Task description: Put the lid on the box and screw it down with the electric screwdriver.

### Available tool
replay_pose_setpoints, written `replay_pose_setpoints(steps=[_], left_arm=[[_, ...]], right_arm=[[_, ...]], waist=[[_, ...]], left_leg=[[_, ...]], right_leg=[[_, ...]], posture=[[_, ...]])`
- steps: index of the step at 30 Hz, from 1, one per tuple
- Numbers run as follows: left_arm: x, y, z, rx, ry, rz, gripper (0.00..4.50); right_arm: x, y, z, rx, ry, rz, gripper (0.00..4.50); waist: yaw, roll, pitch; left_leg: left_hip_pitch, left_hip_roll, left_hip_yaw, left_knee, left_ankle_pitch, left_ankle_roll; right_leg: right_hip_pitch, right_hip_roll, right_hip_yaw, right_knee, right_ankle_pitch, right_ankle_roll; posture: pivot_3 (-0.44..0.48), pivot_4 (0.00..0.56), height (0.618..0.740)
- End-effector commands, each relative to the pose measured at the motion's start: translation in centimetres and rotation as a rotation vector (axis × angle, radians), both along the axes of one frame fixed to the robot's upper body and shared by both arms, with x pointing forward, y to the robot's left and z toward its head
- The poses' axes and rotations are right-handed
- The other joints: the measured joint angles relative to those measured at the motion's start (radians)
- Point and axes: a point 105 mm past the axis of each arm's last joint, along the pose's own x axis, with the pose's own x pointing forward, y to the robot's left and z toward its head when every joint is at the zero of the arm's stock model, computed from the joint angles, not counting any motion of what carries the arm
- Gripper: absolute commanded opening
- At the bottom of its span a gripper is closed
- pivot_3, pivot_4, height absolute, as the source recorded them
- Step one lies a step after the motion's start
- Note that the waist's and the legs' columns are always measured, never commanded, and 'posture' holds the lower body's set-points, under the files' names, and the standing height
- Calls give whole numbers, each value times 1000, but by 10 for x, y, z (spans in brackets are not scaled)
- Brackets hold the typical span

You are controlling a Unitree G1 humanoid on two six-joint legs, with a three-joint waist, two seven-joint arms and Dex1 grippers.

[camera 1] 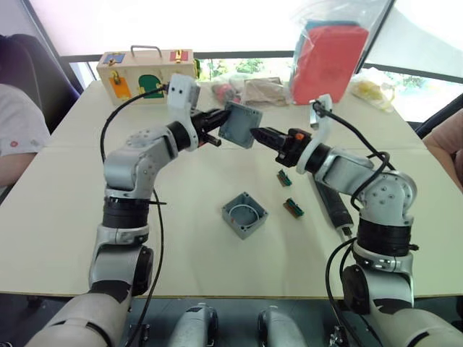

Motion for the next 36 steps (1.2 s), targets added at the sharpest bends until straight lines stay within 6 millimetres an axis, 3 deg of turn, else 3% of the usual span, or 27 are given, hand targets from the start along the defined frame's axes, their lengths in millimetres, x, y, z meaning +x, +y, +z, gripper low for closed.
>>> replay_pose_setpoints(steps=[1, 4, 9, 12, 14, 16, 19, 20, 26, 31, 36], left_arm=[[-14, 16, 19, -59, -31, -40, 2319], [-29, 34, 24, -115, 43, -106, 3549], [-31, 70, 30, -166, 100, -46, 3549], [-29, 83, 24, -177, 145, -20, 2927], [-27, 83, 15, -163, 171, -15, 2110], [-25, 80, 9, -148, 184, -24, 1516], [-24, 69, 4, -133, 200, -69, 216], [-25, 63, 2, -125, 204, -93, 17], [-33, 32, -11, -18, 223, -237, 17], [-47, 7, -27, 122, 194, -368, 17], [-51, 0, -38, 181, 185, -429, 17]], right_arm=[[-2, -4, 12, 29, -47, -13, 193], [-1, -11, 14, -2, -87, -58, 193], [-15, -37, 25, -253, -357, -184, 193], [-37, -43, 22, -483, -574, -232, 193], [-50, -44, 18, -592, -688, -257, 193], [-61, -42, 10, -719, -806, -277, 193], [-83, -32, -10, -934, -1020, -234, 193], [-88, -29, -18, -1003, -1083, -225, 193], [-107, -17, -63, -1236, -1272, -139, 193], [-108, -10, -79, -1298, -1326, -122, 193], [-108, -8, -87, -1316, -1331, -118, 193]], waist=[[-3, 0, 0], [-13, 0, 0], [-9, 0, 0], [-10, 0, 0], [-11, 0, 1], [-12, 0, 1], [-7, 0, 1], [-7, 0, 1], [-8, -1, 1], [-8, -1, 1], [-7, -1, 1]], left_leg=[[0, 0, 0, 0, 0, 0], [0, 0, 0, 0, 0, 0], [0, 0, 0, 0, 0, 0], [0, -1, 0, 0, 0, 1], [1, -1, 0, 0, 0, 1], [3, -1, 0, 0, 0, 1], [3, -1, 0, 0, 0, 0], [3, -1, 0, 0, 0, 0], [4, -1, 0, 0, 1, -2], [4, 0, 0, 0, 1, -3], [5, 0, -1, 0, 1, -3]], right_leg=[[0, 0, 0, 0, 0, 0], [0, 0, 0, 0, 0, 0], [0, 0, 0, 0, 0, 0], [1, 0, 0, -1, 0, 0], [2, 0, 0, -2, 0, 1], [3, 0, 0, -2, -1, 1], [4, 0, 0, -1, -1, 1], [4, 1, 0, -2, -1, 1], [4, 1, 0, -2, -1, 1], [5, 1, 0, -2, -1, 1], [6, 2, 0, -2, -1, 0]], posture=[[0, 150, 740], [0, 150, 740], [0, 150, 740], [0, 150, 740], [0, 150, 740], [0, 150, 740], [0, 150, 740], [0, 150, 740], [0, 150, 740], [0, 150, 740], [0, 150, 740]])
